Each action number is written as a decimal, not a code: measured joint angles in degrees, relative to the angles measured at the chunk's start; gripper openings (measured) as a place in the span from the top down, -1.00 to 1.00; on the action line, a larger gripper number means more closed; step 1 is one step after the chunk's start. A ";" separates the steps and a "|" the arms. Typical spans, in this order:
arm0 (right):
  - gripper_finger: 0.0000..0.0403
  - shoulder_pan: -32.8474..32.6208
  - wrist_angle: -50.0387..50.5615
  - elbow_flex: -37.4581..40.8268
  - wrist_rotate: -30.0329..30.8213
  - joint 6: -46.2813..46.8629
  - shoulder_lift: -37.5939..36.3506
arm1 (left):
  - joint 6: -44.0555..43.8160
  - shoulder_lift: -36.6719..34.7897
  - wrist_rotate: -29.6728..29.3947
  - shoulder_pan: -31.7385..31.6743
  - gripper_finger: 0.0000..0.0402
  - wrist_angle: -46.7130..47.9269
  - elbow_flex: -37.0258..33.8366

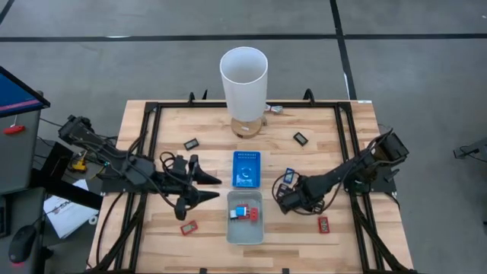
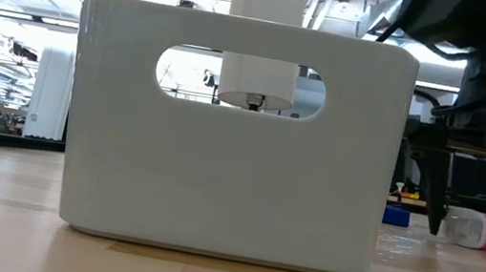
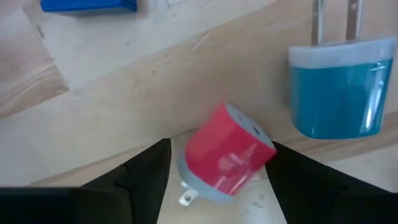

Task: Pick & Place Office items
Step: Put the pink charger adapter into the gray bin

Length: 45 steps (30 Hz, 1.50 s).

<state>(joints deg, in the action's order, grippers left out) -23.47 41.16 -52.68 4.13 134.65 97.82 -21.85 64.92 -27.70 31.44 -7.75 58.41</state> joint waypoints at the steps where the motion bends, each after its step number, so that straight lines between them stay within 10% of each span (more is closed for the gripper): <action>1: -0.24 0.22 -0.12 0.19 -0.13 -0.01 -0.06 | 0.07 -0.14 -0.02 0.00 0.08 0.08 0.00; 28: 0.31 -0.27 0.95 -1.16 2.36 -5.45 0.24 | 0.10 -0.11 0.04 1.43 0.08 0.83 0.00; 45: 0.34 -10.42 3.71 -30.66 18.05 -26.37 0.03 | -11.64 -4.39 -0.19 4.97 0.08 27.63 -0.04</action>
<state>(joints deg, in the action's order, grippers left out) -33.89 44.87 -83.33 22.18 108.27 97.84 -33.50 60.53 -27.89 36.41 19.88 58.37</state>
